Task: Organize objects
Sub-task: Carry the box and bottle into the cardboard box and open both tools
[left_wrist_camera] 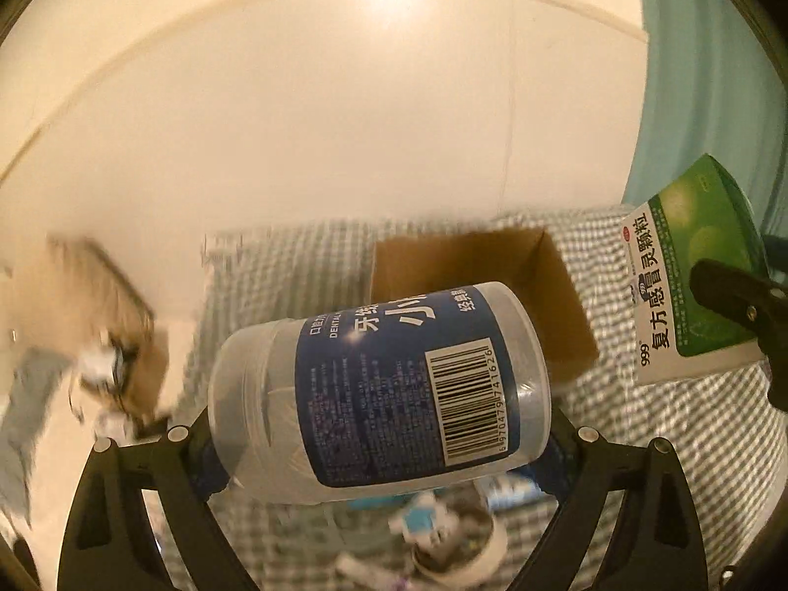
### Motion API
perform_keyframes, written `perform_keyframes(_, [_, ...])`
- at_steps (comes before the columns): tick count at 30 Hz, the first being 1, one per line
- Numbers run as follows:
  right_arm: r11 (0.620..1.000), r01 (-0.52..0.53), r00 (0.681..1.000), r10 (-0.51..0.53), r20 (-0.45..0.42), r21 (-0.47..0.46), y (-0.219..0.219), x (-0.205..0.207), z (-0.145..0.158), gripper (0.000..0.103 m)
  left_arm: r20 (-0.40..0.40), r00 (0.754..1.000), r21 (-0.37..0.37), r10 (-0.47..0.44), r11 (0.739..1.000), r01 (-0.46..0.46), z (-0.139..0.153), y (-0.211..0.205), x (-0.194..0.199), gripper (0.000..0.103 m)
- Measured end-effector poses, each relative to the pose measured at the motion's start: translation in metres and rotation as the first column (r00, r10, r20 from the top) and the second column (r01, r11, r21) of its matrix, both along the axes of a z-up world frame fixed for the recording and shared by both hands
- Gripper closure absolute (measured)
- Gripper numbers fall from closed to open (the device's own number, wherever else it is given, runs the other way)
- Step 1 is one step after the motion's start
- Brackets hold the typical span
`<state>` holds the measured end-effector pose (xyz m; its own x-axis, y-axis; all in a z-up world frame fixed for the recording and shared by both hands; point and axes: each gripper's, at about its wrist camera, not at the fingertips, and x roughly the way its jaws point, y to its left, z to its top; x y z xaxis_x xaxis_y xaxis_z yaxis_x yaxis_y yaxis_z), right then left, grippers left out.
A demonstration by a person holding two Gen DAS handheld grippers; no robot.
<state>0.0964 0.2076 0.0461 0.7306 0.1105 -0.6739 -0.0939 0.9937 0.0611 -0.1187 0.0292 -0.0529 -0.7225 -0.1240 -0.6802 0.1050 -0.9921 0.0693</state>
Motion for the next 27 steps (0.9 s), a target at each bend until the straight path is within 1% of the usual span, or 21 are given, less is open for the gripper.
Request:
perform_keyframes(3, [1.000,-0.002,1.000,0.002,0.009,0.012,-0.005,0.022,0.011,0.016,-0.030,0.999,0.002,-0.039,0.999,0.039,0.009,-0.002,-0.023,0.007])
perform_keyframes(5, [1.000,-0.012,1.000,0.012,0.008,0.012,-0.006,0.036,0.013,0.016,-0.038,0.997,0.001,-0.060,0.998,0.060,0.010,-0.003,-0.040,0.007])
perform_keyframes(8, [1.000,-0.029,1.000,0.029,0.000,-0.004,-0.003,0.063,0.011,0.016,-0.035,0.995,-0.019,-0.089,0.996,0.088,0.003,0.000,-0.066,0.007])
perform_keyframes(11, [0.998,-0.051,0.999,0.051,-0.011,-0.025,0.004,0.088,0.004,0.016,-0.021,0.993,-0.032,-0.120,0.992,0.119,-0.012,0.003,-0.088,0.007])
perform_keyframes(17, [0.993,-0.113,0.991,0.109,-0.073,-0.045,0.025,0.130,-0.026,0.016,0.024,0.988,-0.015,-0.150,0.989,0.150,-0.047,0.007,-0.122,0.007])
perform_keyframes(20, [0.991,-0.120,0.989,0.114,-0.097,-0.061,0.032,0.146,-0.044,0.016,0.041,0.987,-0.012,-0.152,0.988,0.153,-0.060,0.005,-0.136,0.007])
perform_keyframes(24, [0.992,-0.125,0.980,0.122,-0.154,-0.006,0.031,0.168,-0.066,0.016,0.065,0.986,-0.014,-0.155,0.988,0.156,-0.074,0.001,-0.147,0.007])
perform_keyframes(27, [0.993,-0.120,0.979,0.121,-0.162,0.021,0.026,0.172,-0.073,0.014,0.084,0.983,0.008,-0.161,0.987,0.161,-0.078,-0.003,-0.151,0.006])
